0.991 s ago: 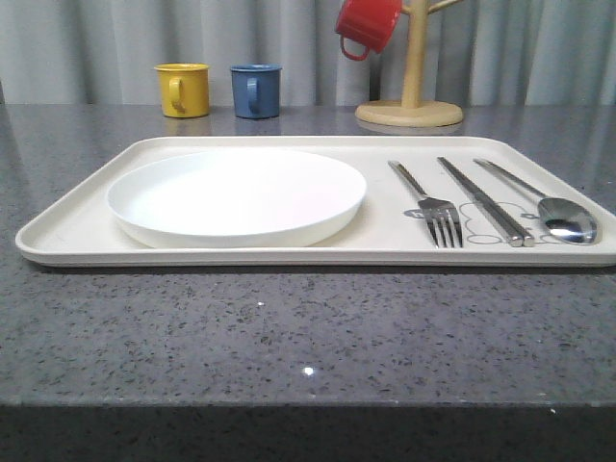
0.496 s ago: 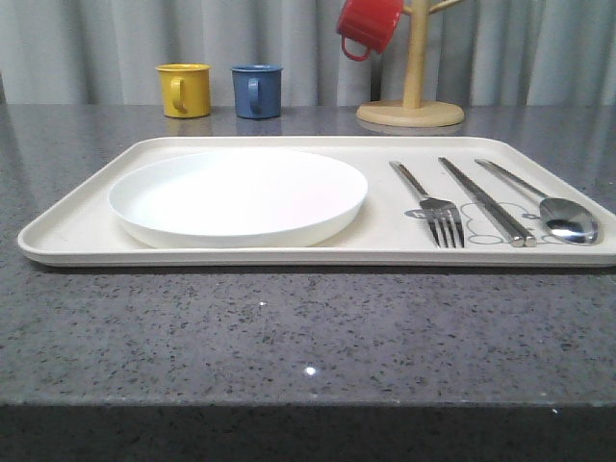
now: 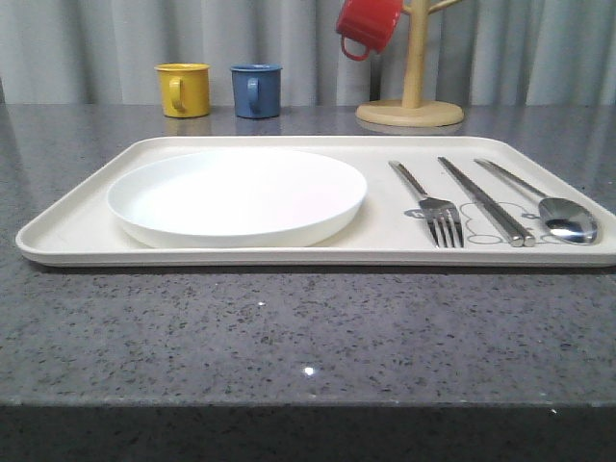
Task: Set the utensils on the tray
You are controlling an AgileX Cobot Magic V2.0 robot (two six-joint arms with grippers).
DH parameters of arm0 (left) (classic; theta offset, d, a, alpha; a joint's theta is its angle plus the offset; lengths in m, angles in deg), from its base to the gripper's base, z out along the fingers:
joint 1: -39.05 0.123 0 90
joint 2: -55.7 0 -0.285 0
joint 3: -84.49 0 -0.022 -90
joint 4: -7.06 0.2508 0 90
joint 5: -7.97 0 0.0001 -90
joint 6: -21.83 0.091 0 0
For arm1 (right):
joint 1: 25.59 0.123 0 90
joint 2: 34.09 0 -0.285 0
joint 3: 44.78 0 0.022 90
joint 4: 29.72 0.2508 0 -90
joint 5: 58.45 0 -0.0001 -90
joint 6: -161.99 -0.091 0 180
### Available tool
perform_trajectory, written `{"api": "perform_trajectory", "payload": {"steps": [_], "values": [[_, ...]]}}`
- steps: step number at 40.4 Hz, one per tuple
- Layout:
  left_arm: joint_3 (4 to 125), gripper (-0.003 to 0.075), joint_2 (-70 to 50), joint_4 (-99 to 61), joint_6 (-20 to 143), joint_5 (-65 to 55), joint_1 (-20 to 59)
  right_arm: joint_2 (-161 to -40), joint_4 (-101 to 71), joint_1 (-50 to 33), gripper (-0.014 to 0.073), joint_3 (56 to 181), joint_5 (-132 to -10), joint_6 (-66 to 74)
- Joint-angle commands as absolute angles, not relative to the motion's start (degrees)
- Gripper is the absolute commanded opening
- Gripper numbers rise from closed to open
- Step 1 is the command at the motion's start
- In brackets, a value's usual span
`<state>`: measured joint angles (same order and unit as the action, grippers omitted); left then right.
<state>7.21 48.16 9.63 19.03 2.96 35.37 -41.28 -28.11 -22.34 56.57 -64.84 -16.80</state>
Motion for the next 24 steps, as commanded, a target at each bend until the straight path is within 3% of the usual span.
{"api": "perform_trajectory", "payload": {"steps": [1,24], "values": [[6.07,-0.002,49.31,9.65,18.64,7.97,35.51,-40.33,-28.07,-22.33,-0.0067,56.41,-60.02,-16.4],[6.07,-0.002,49.31,9.65,18.64,7.97,35.51,-40.32,-28.07,-25.45,-0.0067,56.41,-60.02,-16.4]]}}
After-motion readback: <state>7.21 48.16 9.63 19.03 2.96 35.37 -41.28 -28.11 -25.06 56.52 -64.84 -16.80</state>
